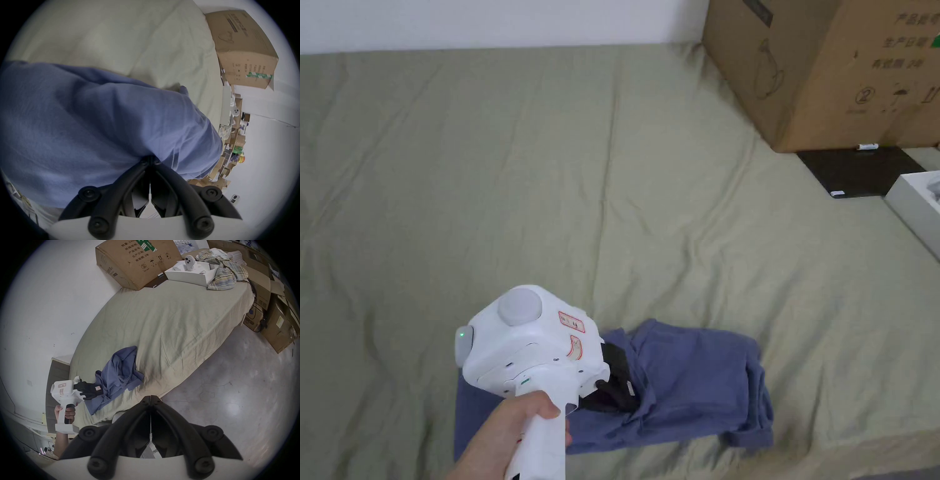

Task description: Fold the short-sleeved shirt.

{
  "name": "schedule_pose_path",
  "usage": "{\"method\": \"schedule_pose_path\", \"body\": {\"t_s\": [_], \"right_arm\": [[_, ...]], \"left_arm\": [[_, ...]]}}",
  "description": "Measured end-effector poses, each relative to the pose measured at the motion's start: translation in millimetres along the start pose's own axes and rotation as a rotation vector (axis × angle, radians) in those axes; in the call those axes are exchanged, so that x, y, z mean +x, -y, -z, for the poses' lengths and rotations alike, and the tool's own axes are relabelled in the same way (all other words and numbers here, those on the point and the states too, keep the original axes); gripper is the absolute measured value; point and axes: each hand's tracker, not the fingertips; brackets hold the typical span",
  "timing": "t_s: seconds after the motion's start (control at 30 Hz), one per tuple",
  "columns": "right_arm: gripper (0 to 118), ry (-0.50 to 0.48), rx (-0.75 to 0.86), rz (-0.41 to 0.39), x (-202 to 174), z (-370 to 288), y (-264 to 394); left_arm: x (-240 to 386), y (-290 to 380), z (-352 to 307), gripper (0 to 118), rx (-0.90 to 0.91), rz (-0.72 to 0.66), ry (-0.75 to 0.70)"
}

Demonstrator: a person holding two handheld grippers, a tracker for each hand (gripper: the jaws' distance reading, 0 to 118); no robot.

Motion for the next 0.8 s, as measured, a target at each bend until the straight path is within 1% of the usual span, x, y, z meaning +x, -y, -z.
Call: {"method": "schedule_pose_path", "body": {"t_s": [0.1,0.13,0.2,0.33,0.37,0.43,0.47,0.5,0.53,0.57,0.6,0.63,0.67,0.7,0.73,0.8], "right_arm": [[0,0.000,-0.006,-0.003,-7,5,-2],[0,-0.003,-0.011,-0.012,-11,7,-2],[0,-0.010,-0.019,-0.032,-19,12,-3],[0,-0.030,-0.042,-0.063,-37,25,-6],[0,-0.029,-0.049,-0.070,-41,27,-7],[0,-0.022,-0.067,-0.094,-51,34,-9],[0,-0.017,-0.073,-0.102,-55,37,-9],[0,-0.012,-0.078,-0.110,-61,39,-11],[0,-0.009,-0.084,-0.118,-66,42,-13],[0,-0.007,-0.087,-0.125,-69,43,-14],[0,-0.002,-0.090,-0.134,-74,45,-15],[0,0.001,-0.092,-0.145,-80,46,-17],[0,0.005,-0.093,-0.154,-84,47,-18],[0,0.011,-0.096,-0.166,-89,49,-20],[0,0.014,-0.097,-0.175,-92,50,-21],[0,0.017,-0.102,-0.191,-99,54,-23]], "left_arm": [[-5,7,-38,0,0.013,0.040,0.172],[-9,8,-54,0,0.028,0.047,0.241],[-27,11,-92,0,0.075,0.068,0.327],[-83,11,-145,1,0.190,0.084,0.335],[-99,10,-151,1,0.206,0.053,0.317],[-137,9,-159,1,0.215,-0.024,0.327],[-150,12,-158,4,0.225,-0.056,0.347],[-166,13,-157,17,0.226,-0.102,0.404],[-179,13,-154,42,0.202,-0.151,0.412],[-187,15,-149,88,0.203,-0.196,0.414],[-194,16,-143,115,0.213,-0.203,0.393],[-198,20,-141,117,0.228,-0.184,0.378],[-202,19,-138,115,0.257,-0.188,0.378],[-209,14,-134,118,0.245,-0.193,0.369],[-209,12,-134,118,0.211,-0.227,0.385],[-210,5,-123,118,0.203,-0.234,0.414]]}}
